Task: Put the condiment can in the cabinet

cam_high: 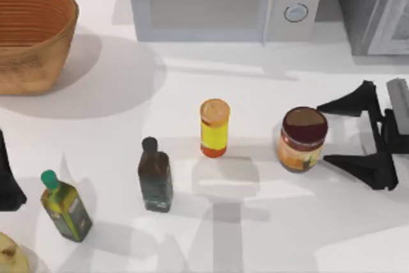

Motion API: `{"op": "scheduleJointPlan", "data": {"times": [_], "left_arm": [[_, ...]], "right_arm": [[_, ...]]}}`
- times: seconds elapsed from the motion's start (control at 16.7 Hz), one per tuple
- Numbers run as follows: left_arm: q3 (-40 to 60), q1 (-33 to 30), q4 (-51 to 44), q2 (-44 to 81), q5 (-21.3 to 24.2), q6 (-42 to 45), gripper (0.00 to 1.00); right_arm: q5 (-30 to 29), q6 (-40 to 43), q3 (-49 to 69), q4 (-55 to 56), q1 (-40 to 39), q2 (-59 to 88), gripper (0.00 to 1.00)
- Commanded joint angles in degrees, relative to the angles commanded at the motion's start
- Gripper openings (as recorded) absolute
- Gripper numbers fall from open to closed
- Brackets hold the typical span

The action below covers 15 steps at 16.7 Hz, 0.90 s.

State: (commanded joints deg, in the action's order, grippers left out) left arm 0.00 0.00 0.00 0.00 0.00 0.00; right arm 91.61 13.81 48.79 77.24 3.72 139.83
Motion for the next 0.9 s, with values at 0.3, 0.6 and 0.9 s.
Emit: {"op": "scheduleJointPlan", "data": {"times": [0.3,0.6,0.9], "left_arm": [[0.0,0.0,0.0,0.0,0.0,0.0,1.00],[0.0,0.0,0.0,0.0,0.0,0.0,1.00],[0.0,0.0,0.0,0.0,0.0,0.0,1.00]], "right_arm": [[-1.0,-3.2,2.5,0.0,-0.7,-0.8,1.00],[-4.3,-11.0,4.3,7.5,-4.2,0.8,1.00],[-8.5,-16.6,3.0,17.2,-8.3,3.7,1.00]]}}
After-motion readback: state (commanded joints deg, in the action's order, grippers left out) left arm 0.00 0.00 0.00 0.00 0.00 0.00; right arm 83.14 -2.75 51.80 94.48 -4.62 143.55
